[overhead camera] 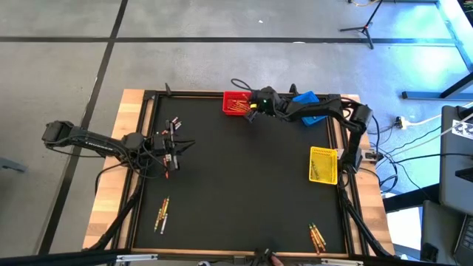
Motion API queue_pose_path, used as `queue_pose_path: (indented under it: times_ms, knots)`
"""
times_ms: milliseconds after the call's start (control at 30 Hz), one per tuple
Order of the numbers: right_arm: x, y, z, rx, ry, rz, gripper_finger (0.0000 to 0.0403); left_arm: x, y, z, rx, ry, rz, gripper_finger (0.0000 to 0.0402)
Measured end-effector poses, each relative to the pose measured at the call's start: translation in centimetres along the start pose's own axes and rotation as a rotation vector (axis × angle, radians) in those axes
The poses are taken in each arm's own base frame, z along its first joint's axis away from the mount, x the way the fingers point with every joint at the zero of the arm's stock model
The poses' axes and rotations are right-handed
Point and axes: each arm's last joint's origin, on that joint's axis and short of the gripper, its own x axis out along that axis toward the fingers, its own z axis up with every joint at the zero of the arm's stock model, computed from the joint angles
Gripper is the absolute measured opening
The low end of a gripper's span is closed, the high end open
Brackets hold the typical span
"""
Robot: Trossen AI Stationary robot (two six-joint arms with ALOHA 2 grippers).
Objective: Sort crayons
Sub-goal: Put the orange crayon into the red bin, then put the green crayon into the yellow bin
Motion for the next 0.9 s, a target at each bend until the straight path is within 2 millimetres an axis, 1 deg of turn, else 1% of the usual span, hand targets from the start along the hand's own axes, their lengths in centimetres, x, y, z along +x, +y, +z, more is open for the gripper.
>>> queue_pose_path:
  times_ms: [100,167,367,467,600,700,800,900]
  knots:
    - [0.0,0.0,-0.1,0.021,0.009,-0.007,0.0022,0.0,0.0,0.0,0.0,0.0,0.0,0.0025]
    - [0.0,0.0,-0.2,0.027,0.018,-0.008,0.0037,0.0,0.0,0.0,0.0,0.0,0.0,0.0025]
    - [-0.1,0.0,-0.1,0.039,0.018,-0.005,0.0118,0.0,0.0,0.0,0.0,0.0,0.0,0.0025]
    - [-1.0,0.0,0.6,0.039,0.022,0.038,0.0144,0.0,0.0,0.0,0.0,0.0,0.0,0.0025]
    - [-3.5,0.7,2.6,0.022,0.045,0.137,0.0157,0.0,0.0,0.0,0.005,0.0,0.0,0.0025]
    - [-6.1,2.2,4.1,-0.013,0.083,0.209,0.0157,0.0,0.0,0.0,0.017,0.001,0.0,0.0025]
    - [-8.9,4.1,4.7,-0.061,0.129,0.266,0.0155,0.0,0.0,0.0,0.017,0.0,-0.001,0.0025]
    - [-11.5,6.2,4.6,-0.092,0.173,0.321,0.0154,0.0,0.0,0.0,0.017,0.0,-0.002,0.0025]
